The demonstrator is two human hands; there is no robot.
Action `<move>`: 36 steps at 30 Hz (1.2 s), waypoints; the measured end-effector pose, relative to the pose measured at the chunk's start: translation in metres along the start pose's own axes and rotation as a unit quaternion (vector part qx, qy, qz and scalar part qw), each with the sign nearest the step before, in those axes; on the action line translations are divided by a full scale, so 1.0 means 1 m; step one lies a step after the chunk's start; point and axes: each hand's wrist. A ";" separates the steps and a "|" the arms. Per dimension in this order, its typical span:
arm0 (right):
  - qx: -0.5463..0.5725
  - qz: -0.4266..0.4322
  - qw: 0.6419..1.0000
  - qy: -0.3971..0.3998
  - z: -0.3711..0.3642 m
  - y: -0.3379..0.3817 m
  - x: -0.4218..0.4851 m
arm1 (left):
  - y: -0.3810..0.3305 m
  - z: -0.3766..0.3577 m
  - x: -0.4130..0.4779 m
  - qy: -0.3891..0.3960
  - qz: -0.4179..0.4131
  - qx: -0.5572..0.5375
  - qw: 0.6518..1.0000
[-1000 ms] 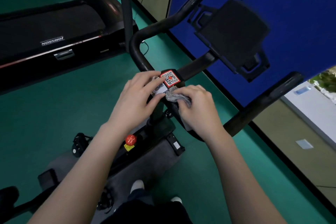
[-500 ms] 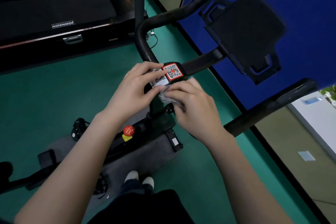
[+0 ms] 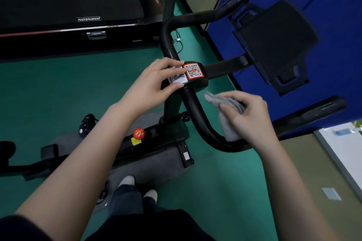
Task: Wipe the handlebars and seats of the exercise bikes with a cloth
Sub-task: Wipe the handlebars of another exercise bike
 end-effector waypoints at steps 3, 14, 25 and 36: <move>-0.007 -0.050 0.998 -0.030 -0.018 -0.006 0.020 | 0.001 0.000 0.001 -0.004 -0.001 0.000 1.000; -0.055 -0.194 0.963 0.178 -0.016 -0.005 0.027 | 0.012 -0.006 0.000 -0.019 -0.031 -0.013 0.999; 0.030 -0.259 0.965 0.036 -0.048 0.008 0.050 | 0.019 -0.004 0.005 -0.016 -0.061 -0.015 0.998; -0.165 -0.126 0.967 -0.146 -0.032 0.027 -0.049 | 0.022 -0.004 0.007 -0.022 -0.080 -0.027 0.996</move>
Point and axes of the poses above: each hand's wrist, its own x-axis towards the middle knuckle, its own z-axis out of the back of the hand, y = z × x, and after that the axes turned 15 degrees about x, right-handed
